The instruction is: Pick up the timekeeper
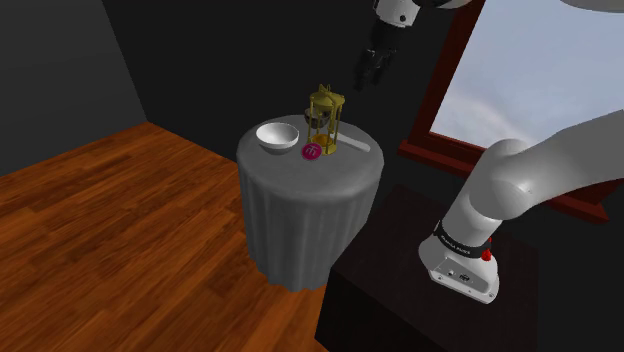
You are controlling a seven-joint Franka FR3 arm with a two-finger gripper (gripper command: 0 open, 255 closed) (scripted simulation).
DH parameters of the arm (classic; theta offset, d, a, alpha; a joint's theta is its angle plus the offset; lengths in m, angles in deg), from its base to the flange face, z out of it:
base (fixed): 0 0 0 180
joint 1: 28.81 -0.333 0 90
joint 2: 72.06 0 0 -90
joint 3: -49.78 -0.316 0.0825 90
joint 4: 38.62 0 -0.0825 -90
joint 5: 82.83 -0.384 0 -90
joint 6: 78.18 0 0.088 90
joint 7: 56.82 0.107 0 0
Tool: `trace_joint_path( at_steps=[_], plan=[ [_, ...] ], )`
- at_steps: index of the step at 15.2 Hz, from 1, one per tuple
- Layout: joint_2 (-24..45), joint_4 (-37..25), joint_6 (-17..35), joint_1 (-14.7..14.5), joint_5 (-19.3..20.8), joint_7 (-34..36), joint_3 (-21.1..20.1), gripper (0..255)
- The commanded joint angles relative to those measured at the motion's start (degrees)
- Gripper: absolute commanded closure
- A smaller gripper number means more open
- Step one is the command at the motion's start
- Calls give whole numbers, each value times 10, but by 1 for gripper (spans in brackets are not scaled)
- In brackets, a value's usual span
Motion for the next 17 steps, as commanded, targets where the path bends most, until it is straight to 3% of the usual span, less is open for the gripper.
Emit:
trace_joint_path(
  at_steps=[1,9,17],
  plan=[
    [35,-2,38,10,6,11,3,0],
    [176,-27,171,46,30,65,11,0],
    [327,-92,271,79,53,122,28,0]
  ],
)
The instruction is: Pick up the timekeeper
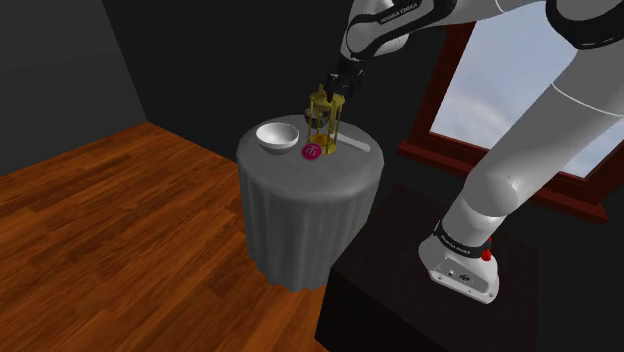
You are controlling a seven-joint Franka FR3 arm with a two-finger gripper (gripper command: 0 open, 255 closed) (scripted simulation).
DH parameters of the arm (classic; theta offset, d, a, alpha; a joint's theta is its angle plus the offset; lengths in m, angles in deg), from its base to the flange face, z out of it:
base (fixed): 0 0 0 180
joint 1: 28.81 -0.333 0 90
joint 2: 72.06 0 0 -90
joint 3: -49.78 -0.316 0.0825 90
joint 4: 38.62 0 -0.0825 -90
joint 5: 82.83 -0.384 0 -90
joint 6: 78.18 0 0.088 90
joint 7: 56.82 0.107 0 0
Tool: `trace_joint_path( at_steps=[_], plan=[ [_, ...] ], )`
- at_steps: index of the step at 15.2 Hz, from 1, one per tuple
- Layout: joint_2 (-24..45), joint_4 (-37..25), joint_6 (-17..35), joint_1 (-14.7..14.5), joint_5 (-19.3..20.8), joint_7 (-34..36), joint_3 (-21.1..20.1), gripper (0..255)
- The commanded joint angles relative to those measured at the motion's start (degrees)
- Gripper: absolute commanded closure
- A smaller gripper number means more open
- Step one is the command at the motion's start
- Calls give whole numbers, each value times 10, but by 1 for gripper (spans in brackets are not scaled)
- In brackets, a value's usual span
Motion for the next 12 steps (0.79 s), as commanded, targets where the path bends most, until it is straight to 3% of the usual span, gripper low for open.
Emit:
trace_joint_path(
  at_steps=[1,4,12],
  plan=[
    [40,-19,24,7,5,16,5,0],
    [85,-48,46,16,10,33,12,0],
    [115,-20,103,17,10,35,13,0]
  ],
)
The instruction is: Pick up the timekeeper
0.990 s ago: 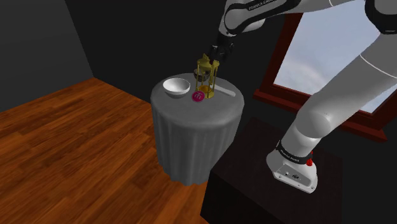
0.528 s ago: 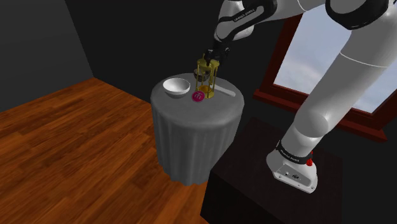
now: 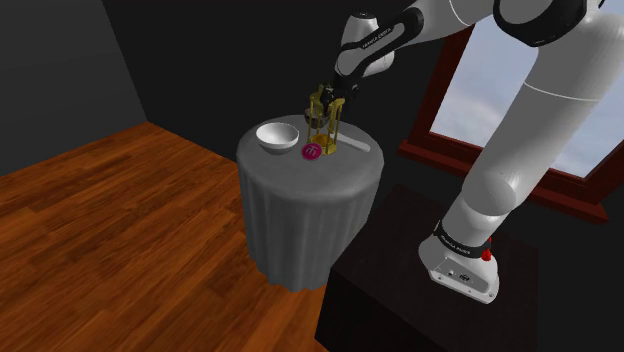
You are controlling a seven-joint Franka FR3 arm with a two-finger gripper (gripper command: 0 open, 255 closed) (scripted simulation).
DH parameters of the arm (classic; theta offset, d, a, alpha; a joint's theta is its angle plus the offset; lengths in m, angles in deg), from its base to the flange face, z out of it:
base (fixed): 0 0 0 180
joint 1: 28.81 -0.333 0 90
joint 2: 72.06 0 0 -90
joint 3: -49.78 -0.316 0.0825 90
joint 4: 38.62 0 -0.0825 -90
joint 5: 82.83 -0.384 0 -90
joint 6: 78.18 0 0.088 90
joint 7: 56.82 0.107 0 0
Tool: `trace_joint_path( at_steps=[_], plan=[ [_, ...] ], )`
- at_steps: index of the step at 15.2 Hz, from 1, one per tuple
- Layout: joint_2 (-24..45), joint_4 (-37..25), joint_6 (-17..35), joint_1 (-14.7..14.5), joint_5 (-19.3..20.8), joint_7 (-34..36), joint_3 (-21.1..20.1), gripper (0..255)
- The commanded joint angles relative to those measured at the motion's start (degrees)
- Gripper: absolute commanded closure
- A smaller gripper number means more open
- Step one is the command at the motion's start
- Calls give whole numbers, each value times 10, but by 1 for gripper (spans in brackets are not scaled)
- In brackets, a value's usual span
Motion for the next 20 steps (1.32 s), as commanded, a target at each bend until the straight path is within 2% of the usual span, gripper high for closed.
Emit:
trace_joint_path(
  at_steps=[1,2,11,20],
  plan=[
    [2,5,8,0,0,1,0,0],
    [3,4,8,1,0,-1,1,255],
    [3,5,8,0,0,1,0,255],
    [-31,-29,-60,-1,1,-2,-1,255]
  ],
)
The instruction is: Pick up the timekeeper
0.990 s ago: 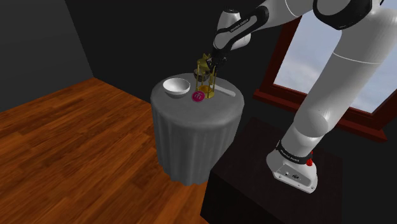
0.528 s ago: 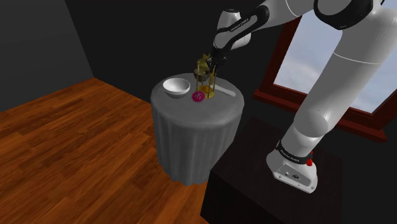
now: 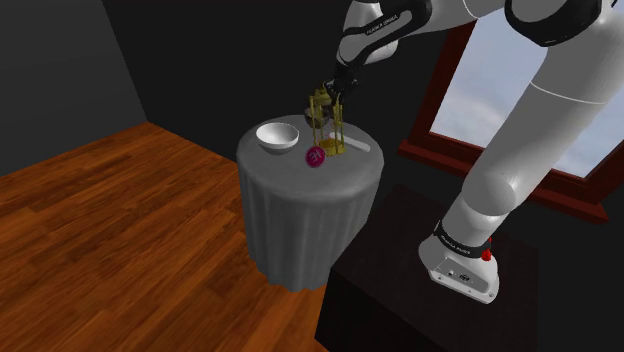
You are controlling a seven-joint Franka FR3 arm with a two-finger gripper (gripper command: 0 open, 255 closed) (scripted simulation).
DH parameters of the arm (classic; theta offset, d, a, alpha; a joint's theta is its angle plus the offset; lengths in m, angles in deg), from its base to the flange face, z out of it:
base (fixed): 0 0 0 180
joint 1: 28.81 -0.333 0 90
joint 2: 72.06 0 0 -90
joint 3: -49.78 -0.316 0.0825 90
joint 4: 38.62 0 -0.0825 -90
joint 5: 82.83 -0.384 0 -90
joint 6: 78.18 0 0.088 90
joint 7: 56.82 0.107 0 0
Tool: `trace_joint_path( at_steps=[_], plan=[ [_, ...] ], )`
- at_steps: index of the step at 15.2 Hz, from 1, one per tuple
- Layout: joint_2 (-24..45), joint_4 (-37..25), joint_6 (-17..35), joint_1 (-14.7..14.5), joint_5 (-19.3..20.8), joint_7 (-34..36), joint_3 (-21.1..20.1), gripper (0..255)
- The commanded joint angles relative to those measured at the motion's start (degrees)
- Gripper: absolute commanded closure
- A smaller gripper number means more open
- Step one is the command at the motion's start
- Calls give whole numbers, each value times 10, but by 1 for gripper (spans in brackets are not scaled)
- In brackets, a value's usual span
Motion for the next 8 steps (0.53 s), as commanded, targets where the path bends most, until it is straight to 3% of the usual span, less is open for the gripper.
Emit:
trace_joint_path(
  at_steps=[1,8],
  plan=[
    [-8,-8,-15,0,0,-1,0,255],
    [-22,-33,-54,-1,0,-3,-1,255]
  ],
)
